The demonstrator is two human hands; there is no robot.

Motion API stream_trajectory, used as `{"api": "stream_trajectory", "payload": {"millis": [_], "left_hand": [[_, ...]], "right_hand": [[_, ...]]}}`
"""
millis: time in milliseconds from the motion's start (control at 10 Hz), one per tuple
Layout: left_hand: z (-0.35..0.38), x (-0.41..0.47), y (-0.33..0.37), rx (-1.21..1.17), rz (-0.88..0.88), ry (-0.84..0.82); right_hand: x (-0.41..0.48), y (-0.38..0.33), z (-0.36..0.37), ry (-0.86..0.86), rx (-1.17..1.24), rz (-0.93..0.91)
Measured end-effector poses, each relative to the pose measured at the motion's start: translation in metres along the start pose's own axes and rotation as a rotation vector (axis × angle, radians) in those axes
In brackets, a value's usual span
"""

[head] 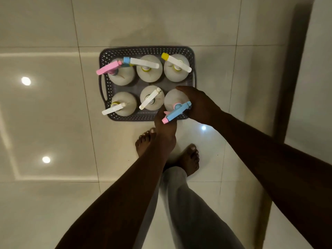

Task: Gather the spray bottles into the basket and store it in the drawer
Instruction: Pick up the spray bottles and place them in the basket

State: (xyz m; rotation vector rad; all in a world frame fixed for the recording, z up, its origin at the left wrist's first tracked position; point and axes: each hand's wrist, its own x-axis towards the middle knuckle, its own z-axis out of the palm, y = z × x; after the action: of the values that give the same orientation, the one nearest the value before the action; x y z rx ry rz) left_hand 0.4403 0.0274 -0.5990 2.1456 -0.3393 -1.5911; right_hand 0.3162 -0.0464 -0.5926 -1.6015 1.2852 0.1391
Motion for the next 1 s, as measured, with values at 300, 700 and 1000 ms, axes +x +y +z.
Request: {"api": "stream_trajectory", "payload": {"millis": [300, 700, 1000], "left_hand": [[0.017, 0.02, -0.003, -0.308, -0.203, 0.027], [0.009, -0.001, -0.003, -0.237, -0.232, 0.046], [-0.033, -0.122, 0.055, -0.104, -0.326, -0.074]], "right_hand": [[0.023, 0.014, 0.0, -0.063, -0.05, -0.028], [0.003, 0.0, 0.0, 0.009, 0.02, 0.055], [-0.119, -0.024, -0.034, 0.295, 0.466, 0.304]]}}
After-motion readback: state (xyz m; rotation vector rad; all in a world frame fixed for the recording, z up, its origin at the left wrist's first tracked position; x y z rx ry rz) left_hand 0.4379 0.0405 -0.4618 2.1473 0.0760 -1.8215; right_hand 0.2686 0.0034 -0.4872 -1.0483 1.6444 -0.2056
